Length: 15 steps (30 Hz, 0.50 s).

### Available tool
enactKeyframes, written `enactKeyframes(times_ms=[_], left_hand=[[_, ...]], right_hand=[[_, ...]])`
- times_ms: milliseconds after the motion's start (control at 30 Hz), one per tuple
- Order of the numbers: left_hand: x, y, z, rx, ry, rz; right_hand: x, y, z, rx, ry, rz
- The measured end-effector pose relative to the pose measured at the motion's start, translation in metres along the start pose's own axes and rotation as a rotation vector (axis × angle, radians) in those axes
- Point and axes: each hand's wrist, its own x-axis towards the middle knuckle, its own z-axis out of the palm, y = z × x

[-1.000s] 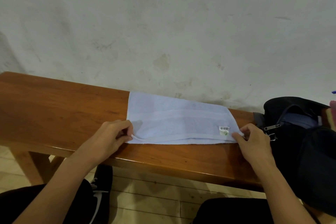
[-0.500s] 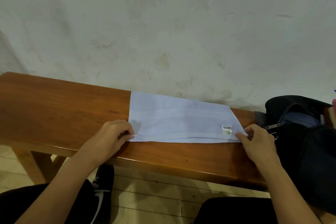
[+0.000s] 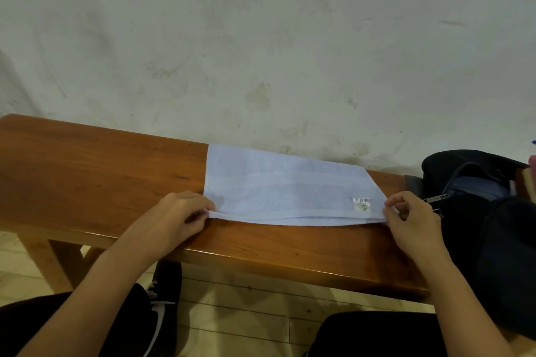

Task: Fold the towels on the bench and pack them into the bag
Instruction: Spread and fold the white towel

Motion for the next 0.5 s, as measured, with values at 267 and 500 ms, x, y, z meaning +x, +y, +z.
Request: enactKeyframes(times_ms=[267, 500], left_hand=[[-0.0019, 0.0006, 0.0082, -0.008, 0.063, 0.056], [-0.0013, -0.0006, 0.0081, -0.032, 0.043, 0.080]], right_hand=[[0.0013, 0.0056, -0.0012, 0.072, 0.039, -0.002], [0.0026, 0.0054, -0.0014, 0.081, 0.057, -0.014]])
